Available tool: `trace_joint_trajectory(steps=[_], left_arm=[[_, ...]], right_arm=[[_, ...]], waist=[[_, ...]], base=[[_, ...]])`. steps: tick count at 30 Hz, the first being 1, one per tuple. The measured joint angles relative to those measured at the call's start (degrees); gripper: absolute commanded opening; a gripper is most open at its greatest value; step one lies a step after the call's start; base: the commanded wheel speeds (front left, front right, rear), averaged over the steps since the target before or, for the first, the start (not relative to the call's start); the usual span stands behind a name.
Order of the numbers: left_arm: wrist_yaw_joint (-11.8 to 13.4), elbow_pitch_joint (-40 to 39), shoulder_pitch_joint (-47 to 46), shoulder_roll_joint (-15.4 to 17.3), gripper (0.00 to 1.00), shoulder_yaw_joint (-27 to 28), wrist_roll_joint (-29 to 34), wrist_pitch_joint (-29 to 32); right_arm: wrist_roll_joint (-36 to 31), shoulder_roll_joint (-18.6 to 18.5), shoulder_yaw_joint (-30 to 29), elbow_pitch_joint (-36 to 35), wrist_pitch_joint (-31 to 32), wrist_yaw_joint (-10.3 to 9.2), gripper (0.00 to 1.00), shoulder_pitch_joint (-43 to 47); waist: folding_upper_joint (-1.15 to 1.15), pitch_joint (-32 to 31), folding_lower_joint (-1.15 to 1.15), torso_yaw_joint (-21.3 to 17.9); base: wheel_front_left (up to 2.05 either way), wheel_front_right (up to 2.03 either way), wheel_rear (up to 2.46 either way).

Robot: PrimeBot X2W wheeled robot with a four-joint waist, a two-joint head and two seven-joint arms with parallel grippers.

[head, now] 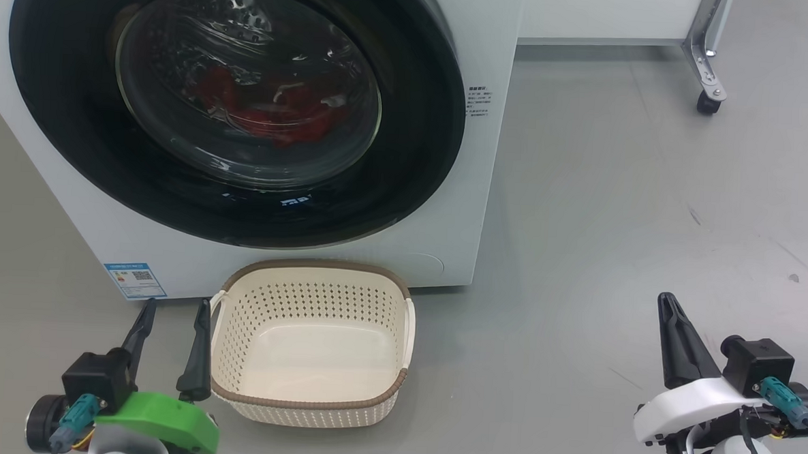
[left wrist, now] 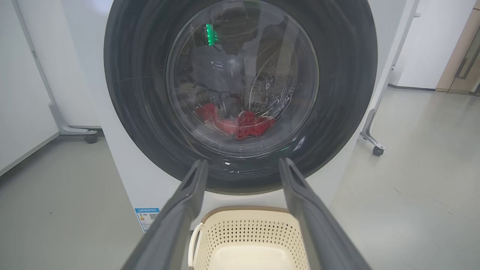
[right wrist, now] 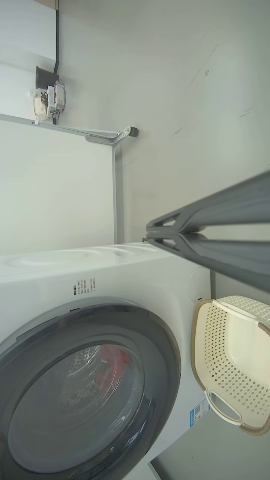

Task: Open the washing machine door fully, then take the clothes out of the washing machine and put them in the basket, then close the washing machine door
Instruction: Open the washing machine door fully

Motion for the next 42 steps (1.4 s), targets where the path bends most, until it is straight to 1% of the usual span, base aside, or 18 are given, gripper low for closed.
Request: trace_joint_trajectory(steps=[5,9,13,18,20,24,30,36,42], left_arm=[[-0.1,0.1,0.0,-0.2,1.00,0.3,0.4,0.0],[-0.2,0.2,0.0,-0.4,1.00,0.5,0.4,0.0],[-0.3,0.2,0.0,-0.4,1.00,0.6,0.5,0.0],[-0.7,0.2,0.0,-0.7,1.00,0.5,1.0,0.0],[-0.7,0.2,0.0,-0.7,1.00,0.5,1.5,0.0],[-0.8,-0.3,-0.1,-0.8,1.00,0.4,2.0,0.0],[-0.9,-0.8,-1.3,-1.0,1.00,0.4,2.4,0.0],[-1.2,-1.4,-2.9,-1.3,1.00,0.4,2.9,0.0],[-1.3,-2.3,-4.7,-1.6,1.00,0.2,3.5,0.0]], right_arm=[[0.2,0.2,-0.3,0.6,0.0,0.55,0.00,0.0],[0.7,0.3,-0.6,1.1,0.0,1.34,0.00,0.0],[3.5,1.6,-2.4,1.4,0.0,2.07,0.00,0.0],[11.3,4.6,-5.5,2.8,0.0,4.07,0.00,0.0],[13.9,5.0,-6.5,3.4,0.0,4.69,0.00,-0.1],[21.3,5.9,-8.6,4.0,1.6,6.09,0.00,-1.7],[34.7,6.7,-12.0,5.1,6.4,7.04,0.00,-5.3],[47.0,6.7,-14.0,5.4,13.0,7.09,0.00,-10.8],[54.9,6.5,-15.0,5.0,18.9,7.09,0.00,-16.7]], waist=[[0.00,0.1,0.00,0.0],[0.00,0.2,0.00,0.0],[0.00,0.4,0.00,0.2],[0.00,1.1,0.00,0.5],[0.00,1.4,0.00,0.7],[0.00,2.5,0.00,1.0],[0.00,4.3,0.00,1.6],[0.00,6.4,0.00,2.4],[0.00,9.0,0.00,3.4]], base=[[0.00,0.00,0.00],[0.00,0.00,0.00],[0.00,0.00,0.00],[0.00,0.00,0.00],[0.00,0.00,0.00],[0.00,0.00,0.00],[0.00,0.00,0.00],[0.00,0.00,0.00],[0.00,0.00,0.00]])
